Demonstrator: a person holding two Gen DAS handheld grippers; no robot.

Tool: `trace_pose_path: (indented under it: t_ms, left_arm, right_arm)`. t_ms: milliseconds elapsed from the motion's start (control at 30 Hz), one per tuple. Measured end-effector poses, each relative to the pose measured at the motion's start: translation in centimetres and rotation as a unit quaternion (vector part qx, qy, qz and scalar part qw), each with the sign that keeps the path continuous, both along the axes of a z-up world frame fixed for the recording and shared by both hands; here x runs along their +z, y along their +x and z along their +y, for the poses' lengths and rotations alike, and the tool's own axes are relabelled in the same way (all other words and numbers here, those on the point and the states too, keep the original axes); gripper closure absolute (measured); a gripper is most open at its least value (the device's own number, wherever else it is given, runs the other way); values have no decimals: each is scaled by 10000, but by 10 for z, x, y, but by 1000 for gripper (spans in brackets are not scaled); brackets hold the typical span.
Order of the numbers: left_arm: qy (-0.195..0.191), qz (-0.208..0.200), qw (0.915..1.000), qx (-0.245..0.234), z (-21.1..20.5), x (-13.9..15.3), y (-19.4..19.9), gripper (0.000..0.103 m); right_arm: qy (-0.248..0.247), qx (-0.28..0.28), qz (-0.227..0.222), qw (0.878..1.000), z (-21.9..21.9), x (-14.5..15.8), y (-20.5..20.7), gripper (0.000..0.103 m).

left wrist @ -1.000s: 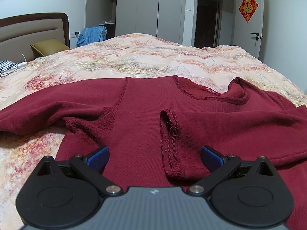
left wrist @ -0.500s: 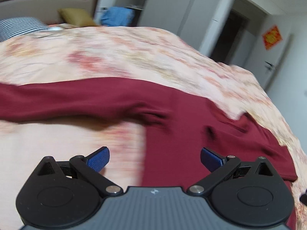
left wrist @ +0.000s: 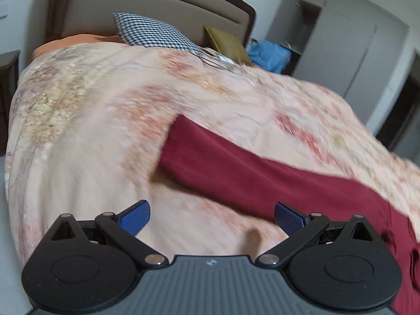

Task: Fold small clothes
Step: 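Grasp the other sleeve cuff with the left gripper, then fold the held sleeve across the sweater body and open the left gripper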

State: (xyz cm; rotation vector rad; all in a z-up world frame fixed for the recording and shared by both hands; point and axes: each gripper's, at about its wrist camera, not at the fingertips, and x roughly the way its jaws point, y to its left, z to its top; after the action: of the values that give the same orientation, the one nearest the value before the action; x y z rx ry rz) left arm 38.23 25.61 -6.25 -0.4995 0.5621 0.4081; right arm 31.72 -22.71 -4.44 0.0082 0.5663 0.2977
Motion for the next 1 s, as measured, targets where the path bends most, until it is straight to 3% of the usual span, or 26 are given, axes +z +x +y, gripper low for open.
trace_pose_path:
  t_ms: [100, 167, 300, 367, 600, 800, 1000]
  left_arm:
    - [-80, -217, 9996, 156, 11, -2, 7, 4]
    - [-24, -293, 9990, 327, 15, -2, 9, 17]
    - [72, -346, 9971, 672, 21, 0, 10, 79]
    - [43, -425, 9964, 734, 25, 3, 11, 94]
    - [501, -1117, 9893, 793, 34, 40, 5, 97]
    - [824, -1061, 9890, 625, 30, 58, 16, 97]
    - [963, -1398, 9851, 281, -3, 88, 21, 97]
  right_arm:
    - [-48, -13, -11, 10000, 0, -2, 0, 1]
    - [-35, -28, 11, 10000, -1, -3, 0, 1]
    - [-106, -42, 19, 9999, -1, -5, 0, 1]
    - [-162, -42, 11, 9999, -1, -5, 2, 1]
    - [-94, -36, 6, 9999, -2, -7, 3, 0]
    - [-49, -32, -7, 10000, -4, -8, 2, 0]
    - [196, -26, -67, 9998, -12, -8, 0, 0]
